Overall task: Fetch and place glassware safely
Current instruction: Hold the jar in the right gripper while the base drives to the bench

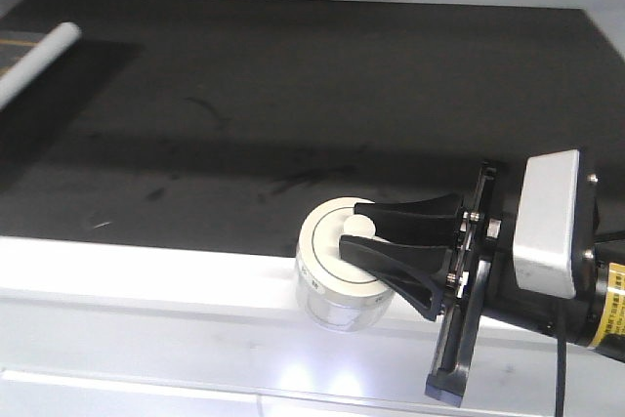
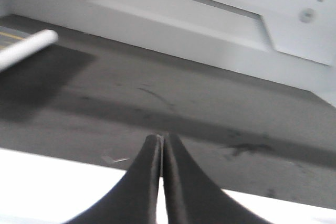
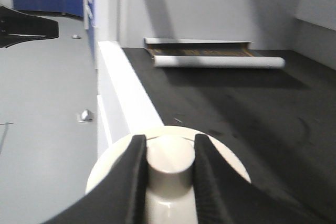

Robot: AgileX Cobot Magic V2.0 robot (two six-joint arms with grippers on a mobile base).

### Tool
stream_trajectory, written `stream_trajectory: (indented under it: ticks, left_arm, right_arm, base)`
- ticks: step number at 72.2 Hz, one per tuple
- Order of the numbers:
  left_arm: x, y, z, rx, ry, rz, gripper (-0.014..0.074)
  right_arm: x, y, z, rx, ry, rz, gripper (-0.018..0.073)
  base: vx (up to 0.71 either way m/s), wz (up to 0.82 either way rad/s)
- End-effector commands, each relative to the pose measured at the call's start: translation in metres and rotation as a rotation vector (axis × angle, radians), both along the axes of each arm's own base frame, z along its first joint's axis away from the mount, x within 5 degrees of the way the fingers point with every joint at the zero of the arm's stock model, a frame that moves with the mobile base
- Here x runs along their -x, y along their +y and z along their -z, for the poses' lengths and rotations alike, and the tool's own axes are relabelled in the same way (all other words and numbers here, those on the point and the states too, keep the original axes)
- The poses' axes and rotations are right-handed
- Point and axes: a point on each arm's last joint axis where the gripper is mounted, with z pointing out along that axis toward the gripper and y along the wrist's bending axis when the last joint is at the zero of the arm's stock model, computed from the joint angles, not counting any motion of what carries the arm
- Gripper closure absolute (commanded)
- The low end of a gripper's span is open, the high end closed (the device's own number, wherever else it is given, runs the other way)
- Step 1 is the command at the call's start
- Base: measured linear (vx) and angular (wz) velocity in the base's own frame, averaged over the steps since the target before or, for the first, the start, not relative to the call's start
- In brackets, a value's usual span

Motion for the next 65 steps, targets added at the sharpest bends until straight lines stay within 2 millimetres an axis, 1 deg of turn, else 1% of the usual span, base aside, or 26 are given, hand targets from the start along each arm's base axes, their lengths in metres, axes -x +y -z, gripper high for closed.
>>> stream_trajectory:
  ticks: [1, 34, 65]
  left_arm:
    - [0.0006, 0.0006, -0.0153, 0.029, -0.096, -0.006, 0.0603]
    - [0.0006, 0.0006, -0.0153, 0.029, -0.096, -0.006, 0.0603]
    - [0.0006, 0.0006, -0.0153, 0.029, -0.096, -0.006, 0.0603]
  right_arm:
    - [0.0021, -0.0005, -0.0178, -0.09, -0.036, -0.013, 0.0563]
    - [0.0021, -0.0005, -0.0178, -0.09, -0.036, -0.013, 0.0563]
    - [0.0021, -0.0005, -0.0178, -0.09, -0.036, -0.013, 0.0563]
  base:
    - [-0.02, 0.58]
    - [-0.04, 0.77]
    - [-0.01, 0.56]
